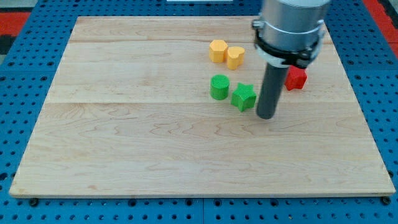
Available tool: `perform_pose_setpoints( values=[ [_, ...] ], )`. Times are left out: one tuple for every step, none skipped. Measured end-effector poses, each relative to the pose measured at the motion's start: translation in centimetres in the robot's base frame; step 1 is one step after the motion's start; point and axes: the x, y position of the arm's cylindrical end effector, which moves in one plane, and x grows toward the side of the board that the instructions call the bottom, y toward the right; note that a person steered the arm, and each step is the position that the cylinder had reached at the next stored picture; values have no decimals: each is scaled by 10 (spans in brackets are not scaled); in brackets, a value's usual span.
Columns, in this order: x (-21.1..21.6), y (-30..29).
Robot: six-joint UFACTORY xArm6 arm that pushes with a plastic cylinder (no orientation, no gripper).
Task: Push the green star into the green circle
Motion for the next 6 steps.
perform_pose_setpoints(
  values=[
    [-9, 8],
    [-21, 3],
    [-24, -2],
    [-25, -16],
    [-28, -26],
    [-30, -37]
  ],
)
